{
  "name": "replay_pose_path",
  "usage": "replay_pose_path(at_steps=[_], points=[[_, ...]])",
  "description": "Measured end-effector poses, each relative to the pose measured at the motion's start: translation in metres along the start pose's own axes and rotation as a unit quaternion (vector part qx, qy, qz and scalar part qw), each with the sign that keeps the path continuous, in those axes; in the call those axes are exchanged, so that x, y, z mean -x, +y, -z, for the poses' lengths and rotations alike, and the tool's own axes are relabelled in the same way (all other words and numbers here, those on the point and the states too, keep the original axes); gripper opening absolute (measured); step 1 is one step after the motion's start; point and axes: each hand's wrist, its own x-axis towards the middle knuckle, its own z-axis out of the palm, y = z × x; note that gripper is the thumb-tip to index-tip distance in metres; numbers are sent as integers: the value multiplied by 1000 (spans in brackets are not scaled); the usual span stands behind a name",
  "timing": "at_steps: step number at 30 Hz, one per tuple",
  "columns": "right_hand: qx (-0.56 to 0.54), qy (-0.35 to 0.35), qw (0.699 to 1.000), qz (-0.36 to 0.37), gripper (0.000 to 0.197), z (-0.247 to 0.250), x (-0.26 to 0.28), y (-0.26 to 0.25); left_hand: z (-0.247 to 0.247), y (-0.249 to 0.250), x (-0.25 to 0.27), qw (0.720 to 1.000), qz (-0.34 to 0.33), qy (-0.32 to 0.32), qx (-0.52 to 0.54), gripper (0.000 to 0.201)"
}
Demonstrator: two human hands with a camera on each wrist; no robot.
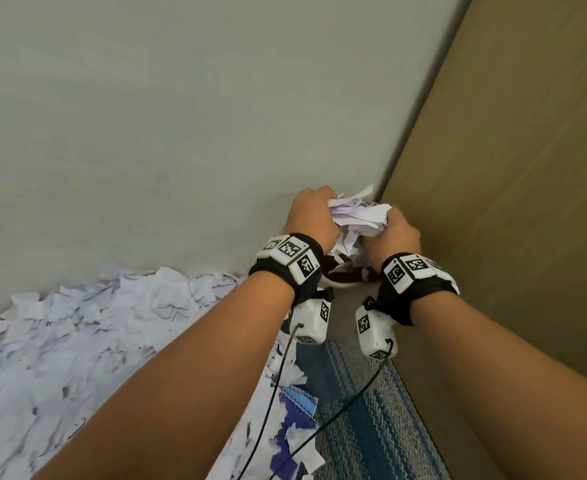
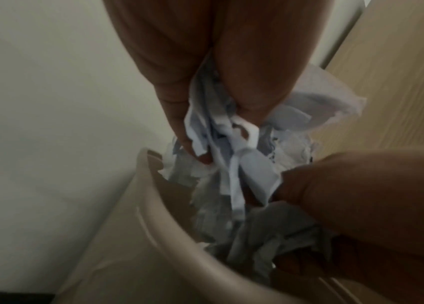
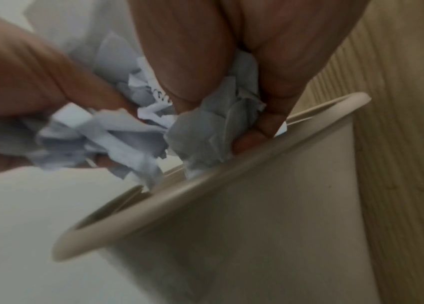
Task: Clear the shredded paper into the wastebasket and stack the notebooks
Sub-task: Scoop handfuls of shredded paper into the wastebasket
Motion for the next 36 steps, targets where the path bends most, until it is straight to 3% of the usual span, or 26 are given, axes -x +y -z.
replay_pose_path(at_steps=[7,14,18,22,26,28,31,36], points=[[12,-64,996,-55,75,-7,-14,8,-41,-10,-6,994,47,-89,-34,58],[71,-63,994,-56,73,-8,-28,17,-33,-11,-7,984,0,-177,-36,79],[46,-12,998,-50,45,-3,-29,20,-20,-9,-7,985,-11,-172,3,71],[33,59,998,20,11,-8,-27,5,0,-19,-5,998,-34,-42,32,39],[32,64,994,80,12,-25,-10,-31,37,-50,0,999,-33,3,9,16],[34,39,993,107,14,-43,1,-51,58,-78,12,1000,-12,1,-20,14],[47,-44,989,132,12,-77,17,-76,81,-138,50,995,79,-41,-49,16],[97,-249,949,166,8,-143,57,-90,126,-243,142,943,215,-156,-200,18]])
